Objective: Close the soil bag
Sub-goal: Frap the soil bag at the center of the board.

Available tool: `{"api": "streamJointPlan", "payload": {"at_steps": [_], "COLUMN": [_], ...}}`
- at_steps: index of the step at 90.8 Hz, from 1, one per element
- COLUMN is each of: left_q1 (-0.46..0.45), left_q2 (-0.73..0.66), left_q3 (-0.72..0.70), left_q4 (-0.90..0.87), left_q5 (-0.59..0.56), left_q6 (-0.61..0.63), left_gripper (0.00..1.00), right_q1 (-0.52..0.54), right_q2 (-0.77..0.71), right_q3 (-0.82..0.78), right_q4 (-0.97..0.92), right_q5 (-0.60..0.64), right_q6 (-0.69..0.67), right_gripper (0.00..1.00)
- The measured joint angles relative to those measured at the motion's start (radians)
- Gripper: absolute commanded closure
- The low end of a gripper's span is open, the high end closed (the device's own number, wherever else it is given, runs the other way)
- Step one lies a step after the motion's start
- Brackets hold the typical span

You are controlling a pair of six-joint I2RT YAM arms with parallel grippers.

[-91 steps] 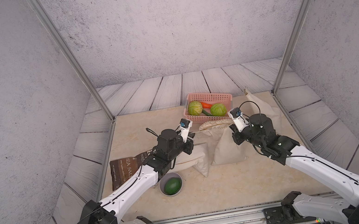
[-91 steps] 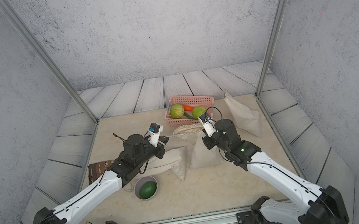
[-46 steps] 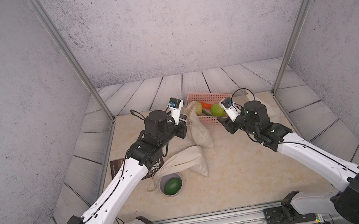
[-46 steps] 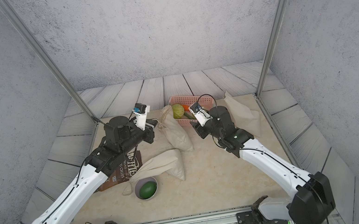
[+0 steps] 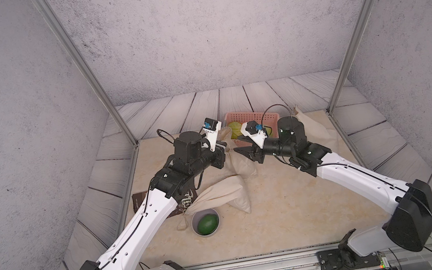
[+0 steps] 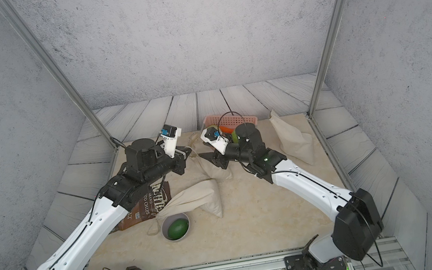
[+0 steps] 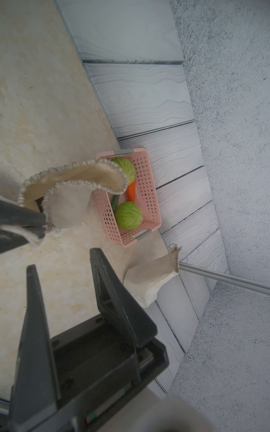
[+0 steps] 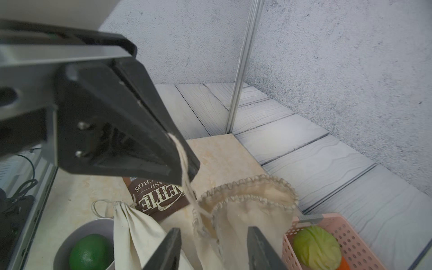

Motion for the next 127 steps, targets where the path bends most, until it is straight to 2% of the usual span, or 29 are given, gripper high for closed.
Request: {"api": "streamJointPlan", "payload": {"at_steps": [15, 23, 32, 39, 57, 77, 101, 117, 127], "left_q1": [0.000, 0.000, 0.001, 0.001, 0.014, 0.100, 0.144, 0.150, 0.150], "left_q2": [-0.004, -0.006, -0.011, -0.022, -0.114, -0.174, -0.200, -0.232, -0.214], "left_q3": [0.000, 0.000, 0.004, 0.013, 0.013, 0.015, 0.105, 0.122, 0.091], "left_q4": [-0.003, -0.005, -0.015, -0.031, -0.080, -0.113, -0.094, -0.043, -0.019], "left_q5": [0.009, 0.010, 0.028, 0.043, 0.056, 0.105, 0.183, 0.203, 0.216], "left_q6": [-0.003, -0.003, -0.005, -0.010, -0.060, -0.159, -0.227, -0.240, -0.253], "left_gripper": [1.00, 1.00, 1.00, 1.00, 1.00, 1.00, 1.00, 1.00, 1.00], "right_q1": [0.005, 0.006, 0.008, 0.010, 0.012, -0.037, -0.114, -0.151, -0.147], "right_q2": [0.074, 0.100, 0.130, 0.151, 0.188, 0.174, 0.029, -0.055, -0.050], "right_q3": [0.073, 0.097, 0.111, 0.111, 0.110, 0.049, 0.002, -0.011, -0.076], "right_q4": [0.004, 0.003, 0.005, 0.001, -0.010, 0.001, -0.224, -0.220, -0.202], "right_q5": [-0.087, -0.112, -0.103, -0.051, 0.117, 0.272, 0.511, 0.541, 0.491], "right_q6": [-0.001, -0.005, -0.003, -0.005, -0.032, -0.029, -0.052, -0.063, -0.046], "right_gripper": [0.63, 0.71, 0.81, 0.86, 0.84, 0.79, 0.78, 0.83, 0.79]}}
